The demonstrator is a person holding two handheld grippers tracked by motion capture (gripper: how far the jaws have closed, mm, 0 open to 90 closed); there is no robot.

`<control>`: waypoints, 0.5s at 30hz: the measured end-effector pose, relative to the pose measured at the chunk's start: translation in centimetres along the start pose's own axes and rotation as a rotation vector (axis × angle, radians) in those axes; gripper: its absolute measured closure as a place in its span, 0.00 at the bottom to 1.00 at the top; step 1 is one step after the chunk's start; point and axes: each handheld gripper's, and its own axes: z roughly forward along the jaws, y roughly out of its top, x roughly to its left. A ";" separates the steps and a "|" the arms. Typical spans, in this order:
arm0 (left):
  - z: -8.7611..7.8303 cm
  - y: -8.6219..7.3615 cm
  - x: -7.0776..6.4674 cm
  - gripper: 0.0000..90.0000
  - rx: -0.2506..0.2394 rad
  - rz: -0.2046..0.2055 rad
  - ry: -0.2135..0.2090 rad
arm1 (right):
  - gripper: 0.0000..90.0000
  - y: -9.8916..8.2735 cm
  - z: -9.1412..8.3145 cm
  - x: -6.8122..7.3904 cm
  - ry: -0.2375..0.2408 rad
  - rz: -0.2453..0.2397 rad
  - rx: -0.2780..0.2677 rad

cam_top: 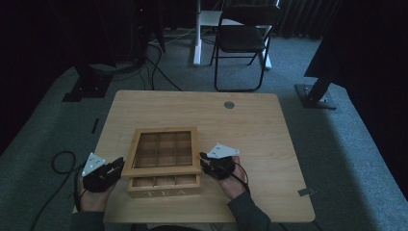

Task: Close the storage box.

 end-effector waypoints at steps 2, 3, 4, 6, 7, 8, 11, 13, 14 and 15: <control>0.0 -0.1 0.0 0.81 0.001 -0.003 0.000 | 0.79 0.0 0.0 0.1 -0.008 -0.009 0.007; 0.0 -0.2 0.0 0.81 0.002 -0.004 0.000 | 0.79 -0.1 0.0 0.1 -0.012 -0.013 0.010; 0.0 -0.2 0.0 0.81 0.002 -0.004 0.002 | 0.79 -0.1 0.1 0.1 -0.014 -0.016 0.012; 0.0 -0.3 0.0 0.81 0.003 -0.006 0.003 | 0.78 -0.2 0.1 0.1 -0.015 -0.017 0.017; 0.0 -0.4 0.0 0.81 0.004 -0.007 0.003 | 0.77 -0.3 0.1 0.2 -0.017 -0.014 0.017; -0.1 -0.4 0.0 0.81 0.003 -0.008 0.004 | 0.77 -0.3 0.1 0.2 -0.018 -0.015 0.018; -0.2 -0.4 0.2 0.81 -0.009 -0.022 -0.010 | 0.76 -0.5 0.1 0.1 -0.024 -0.022 0.028; -0.2 -0.4 0.1 0.81 -0.009 -0.021 -0.007 | 0.76 -0.7 0.2 0.1 -0.022 -0.016 0.037; -0.2 -0.4 0.2 0.81 -0.006 -0.024 -0.008 | 0.76 -0.9 0.3 0.1 -0.022 -0.010 0.039; -0.1 -0.5 0.2 0.81 -0.003 -0.022 -0.009 | 0.77 -1.0 0.4 0.0 -0.017 -0.001 0.041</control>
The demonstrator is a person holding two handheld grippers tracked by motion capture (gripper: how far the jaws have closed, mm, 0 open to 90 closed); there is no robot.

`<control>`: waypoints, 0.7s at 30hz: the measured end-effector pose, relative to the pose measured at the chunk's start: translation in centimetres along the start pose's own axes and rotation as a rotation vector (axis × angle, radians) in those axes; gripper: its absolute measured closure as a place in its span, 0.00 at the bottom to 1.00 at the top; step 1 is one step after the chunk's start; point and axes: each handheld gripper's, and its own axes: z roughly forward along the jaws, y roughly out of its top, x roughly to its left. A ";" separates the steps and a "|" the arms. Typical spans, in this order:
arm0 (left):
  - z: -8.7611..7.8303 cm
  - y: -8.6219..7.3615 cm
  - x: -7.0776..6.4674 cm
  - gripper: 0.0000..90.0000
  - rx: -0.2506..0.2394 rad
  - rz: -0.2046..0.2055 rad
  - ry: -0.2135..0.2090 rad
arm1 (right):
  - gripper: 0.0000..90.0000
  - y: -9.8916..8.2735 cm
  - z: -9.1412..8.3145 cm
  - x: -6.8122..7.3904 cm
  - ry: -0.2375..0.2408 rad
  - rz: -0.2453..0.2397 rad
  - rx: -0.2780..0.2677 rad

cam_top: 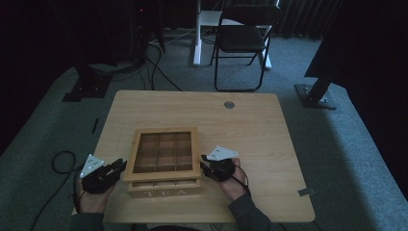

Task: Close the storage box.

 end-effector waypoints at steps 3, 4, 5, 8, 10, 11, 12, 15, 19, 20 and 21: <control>0.2 -0.2 0.0 0.81 0.009 -0.007 0.000 | 0.77 -0.3 0.2 -0.1 0.007 0.012 0.007; 0.2 -0.2 0.1 0.81 0.011 -0.007 -0.001 | 0.78 -0.4 0.3 0.0 0.007 0.017 0.009; 0.2 -0.2 0.1 0.81 0.012 -0.009 -0.001 | 0.78 -0.4 0.4 -0.1 0.008 0.019 0.005; 0.3 -0.3 0.2 0.81 0.019 -0.017 -0.006 | 0.78 -0.5 0.4 -0.2 0.018 0.033 -0.001; 0.4 -0.3 0.2 0.81 0.022 -0.020 -0.006 | 0.78 -0.5 0.4 -0.1 0.014 0.030 -0.002; 0.4 -0.4 0.1 0.81 0.023 -0.021 -0.004 | 0.78 -0.5 0.4 -0.1 0.014 0.030 -0.002; 0.4 -0.4 0.1 0.81 0.025 -0.021 -0.003 | 0.78 -0.5 0.4 -0.1 0.013 0.030 -0.002; 0.4 -0.5 0.1 0.81 0.028 -0.020 -0.005 | 0.78 -0.5 0.4 0.0 0.010 0.029 -0.002; 0.4 -0.6 0.2 0.80 0.037 -0.023 -0.006 | 0.78 -0.6 0.3 0.0 0.014 0.030 -0.004; 0.4 -0.6 0.2 0.80 0.041 -0.026 -0.006 | 0.77 -0.6 0.3 0.0 0.013 0.027 -0.004; 0.5 -0.7 0.2 0.79 0.047 -0.027 -0.004 | 0.77 -0.7 0.2 0.0 0.011 0.025 -0.004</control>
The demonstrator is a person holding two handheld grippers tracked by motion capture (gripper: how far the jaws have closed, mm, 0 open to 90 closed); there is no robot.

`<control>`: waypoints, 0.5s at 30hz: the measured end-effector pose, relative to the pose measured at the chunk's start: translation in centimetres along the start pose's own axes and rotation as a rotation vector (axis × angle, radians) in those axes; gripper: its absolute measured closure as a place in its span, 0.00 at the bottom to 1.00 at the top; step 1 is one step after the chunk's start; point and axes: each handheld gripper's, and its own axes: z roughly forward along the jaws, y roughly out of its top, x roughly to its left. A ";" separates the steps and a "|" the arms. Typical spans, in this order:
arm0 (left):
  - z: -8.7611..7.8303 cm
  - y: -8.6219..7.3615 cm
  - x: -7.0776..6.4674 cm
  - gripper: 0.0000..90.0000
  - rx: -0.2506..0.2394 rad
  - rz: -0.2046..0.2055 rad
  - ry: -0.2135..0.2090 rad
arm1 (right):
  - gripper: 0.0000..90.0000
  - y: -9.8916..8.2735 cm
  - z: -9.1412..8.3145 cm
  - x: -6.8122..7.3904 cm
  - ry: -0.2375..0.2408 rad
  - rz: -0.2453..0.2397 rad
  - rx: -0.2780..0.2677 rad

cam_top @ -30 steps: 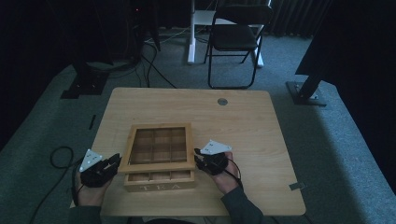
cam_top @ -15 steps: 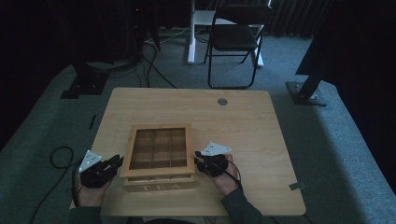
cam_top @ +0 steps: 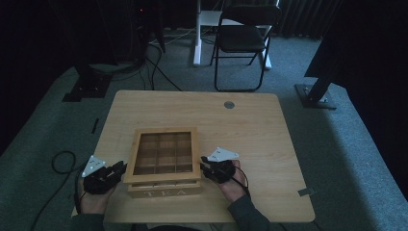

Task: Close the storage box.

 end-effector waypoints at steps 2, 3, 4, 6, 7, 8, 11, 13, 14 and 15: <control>0.1 -0.1 0.0 0.79 0.011 -0.001 0.000 | 0.77 -0.1 -0.1 0.0 -0.004 0.001 0.001; 0.2 -0.2 0.0 0.79 0.019 -0.002 0.002 | 0.76 -0.1 -0.1 0.0 -0.007 -0.002 0.003; 0.2 -0.3 0.0 0.79 0.018 -0.001 0.002 | 0.76 -0.2 -0.1 0.1 -0.013 -0.011 0.013; 0.1 -0.3 0.0 0.79 0.017 -0.003 -0.001 | 0.76 -0.4 0.0 0.1 -0.021 -0.019 0.025; 0.0 -0.3 -0.1 0.79 0.015 -0.002 -0.001 | 0.76 -0.6 0.0 0.1 -0.023 -0.017 0.030; 0.0 -0.3 -0.1 0.79 0.013 -0.001 -0.002 | 0.76 -0.8 0.0 0.0 -0.022 -0.009 0.035; 0.1 -0.4 0.0 0.79 0.017 -0.004 -0.002 | 0.76 -1.1 0.2 -0.1 -0.029 -0.005 0.050; 0.2 -0.4 0.0 0.79 0.021 -0.003 -0.001 | 0.76 -1.2 0.3 -0.2 -0.031 0.001 0.053; 0.3 -0.4 0.0 0.79 0.020 -0.004 -0.001 | 0.76 -1.2 0.3 -0.2 -0.035 -0.005 0.061; 0.3 -0.4 -0.1 0.79 0.020 -0.004 0.001 | 0.76 -1.2 0.4 -0.3 -0.035 0.000 0.068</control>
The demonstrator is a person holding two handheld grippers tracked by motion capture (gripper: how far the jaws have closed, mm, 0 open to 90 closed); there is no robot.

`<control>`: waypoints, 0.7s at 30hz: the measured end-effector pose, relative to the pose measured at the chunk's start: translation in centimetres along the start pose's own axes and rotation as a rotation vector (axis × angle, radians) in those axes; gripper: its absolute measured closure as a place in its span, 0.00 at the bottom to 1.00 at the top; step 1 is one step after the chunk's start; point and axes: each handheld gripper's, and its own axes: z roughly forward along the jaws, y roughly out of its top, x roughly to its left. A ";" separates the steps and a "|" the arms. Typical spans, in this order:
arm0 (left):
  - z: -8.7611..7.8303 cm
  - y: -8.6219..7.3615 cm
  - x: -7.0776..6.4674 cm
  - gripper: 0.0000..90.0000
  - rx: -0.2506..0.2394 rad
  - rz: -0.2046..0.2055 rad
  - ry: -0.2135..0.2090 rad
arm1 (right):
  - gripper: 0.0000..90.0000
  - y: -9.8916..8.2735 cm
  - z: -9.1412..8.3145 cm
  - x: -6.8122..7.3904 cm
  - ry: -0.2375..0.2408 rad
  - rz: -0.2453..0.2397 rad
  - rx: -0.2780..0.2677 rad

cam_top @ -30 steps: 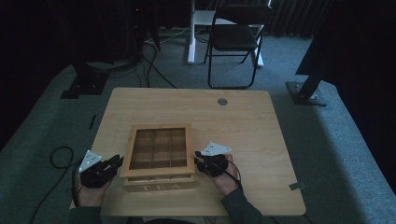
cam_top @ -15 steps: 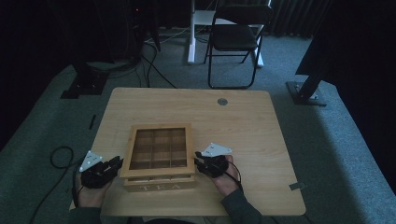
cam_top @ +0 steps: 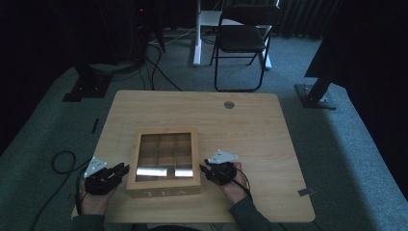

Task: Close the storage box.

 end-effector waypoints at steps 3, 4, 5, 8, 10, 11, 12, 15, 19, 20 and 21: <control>-0.1 0.0 0.1 0.79 -0.005 -0.002 0.006 | 0.72 0.0 -0.2 -0.4 0.022 0.035 -0.027; -0.2 0.0 0.1 0.78 -0.009 -0.004 0.010 | 0.70 0.1 -0.4 -0.5 0.021 0.027 -0.029; -0.3 0.0 0.2 0.78 -0.012 -0.007 0.011 | 0.69 0.2 -0.5 -0.5 0.018 0.016 -0.033; -0.4 0.0 0.4 0.78 -0.019 -0.015 0.019 | 0.67 0.3 -0.8 -0.9 0.009 0.019 -0.043; -0.5 -0.1 0.4 0.77 -0.024 -0.019 0.024 | 0.65 0.2 -0.9 -1.2 0.002 0.029 -0.042; -0.5 -0.1 0.5 0.77 -0.026 -0.020 0.026 | 0.65 0.2 -1.0 -1.4 -0.002 0.035 -0.045; -0.5 -0.2 0.5 0.77 -0.027 -0.022 0.029 | 0.64 0.1 -1.2 -1.7 -0.008 0.038 -0.047; -0.5 -0.3 0.6 0.77 -0.032 -0.033 0.032 | 0.62 -0.1 -1.5 -2.6 -0.042 0.050 -0.040; -0.3 -0.5 0.6 0.77 -0.025 -0.034 0.031 | 0.61 -0.9 -1.7 -4.0 -0.090 0.074 -0.015; -0.2 -0.5 0.5 0.77 -0.022 -0.034 0.031 | 0.61 -1.2 -1.7 -4.3 -0.097 0.084 -0.010; -0.1 -0.5 0.5 0.77 -0.021 -0.033 0.031 | 0.60 -1.4 -1.7 -4.6 -0.109 0.093 -0.004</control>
